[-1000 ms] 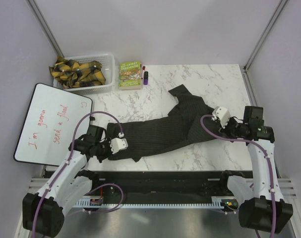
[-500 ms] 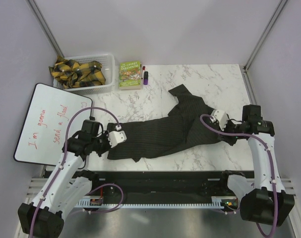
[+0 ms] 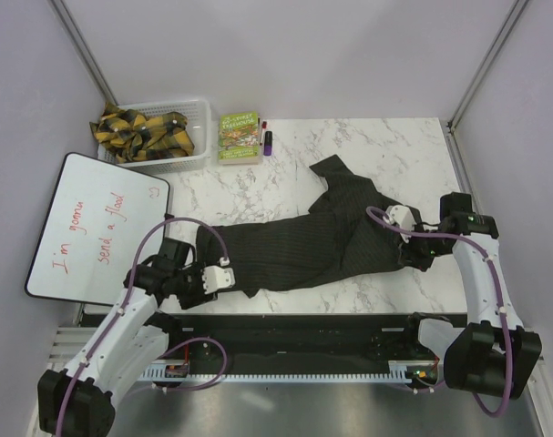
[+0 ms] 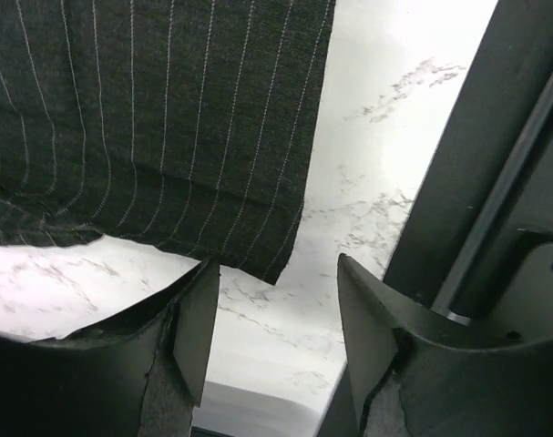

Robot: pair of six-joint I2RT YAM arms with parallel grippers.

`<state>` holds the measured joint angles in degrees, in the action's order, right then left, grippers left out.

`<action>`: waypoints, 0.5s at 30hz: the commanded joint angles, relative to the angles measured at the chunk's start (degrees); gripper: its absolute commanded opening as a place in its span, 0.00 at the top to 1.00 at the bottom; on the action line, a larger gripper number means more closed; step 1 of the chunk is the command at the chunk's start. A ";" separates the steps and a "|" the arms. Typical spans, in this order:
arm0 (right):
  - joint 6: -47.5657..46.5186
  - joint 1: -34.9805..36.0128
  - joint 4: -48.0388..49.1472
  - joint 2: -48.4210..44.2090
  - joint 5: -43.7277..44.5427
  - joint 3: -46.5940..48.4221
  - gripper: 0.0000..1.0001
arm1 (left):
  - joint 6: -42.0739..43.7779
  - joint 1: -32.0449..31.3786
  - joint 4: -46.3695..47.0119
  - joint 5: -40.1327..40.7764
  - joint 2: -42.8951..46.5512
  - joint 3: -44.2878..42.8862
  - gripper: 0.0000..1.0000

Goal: Fold and stack the long sleeve shirts
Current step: Flatten the shirt out

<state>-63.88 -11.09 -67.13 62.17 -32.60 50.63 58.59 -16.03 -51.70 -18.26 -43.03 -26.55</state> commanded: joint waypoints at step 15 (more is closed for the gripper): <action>3.41 -0.16 0.78 2.16 -1.24 4.30 1.00 | 15.41 -2.25 15.67 -0.20 11.47 14.23 0.61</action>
<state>-61.12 -11.09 -66.78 63.86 -32.58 51.86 69.52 -17.78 -38.37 -18.31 -32.56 -15.05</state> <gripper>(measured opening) 0.010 0.524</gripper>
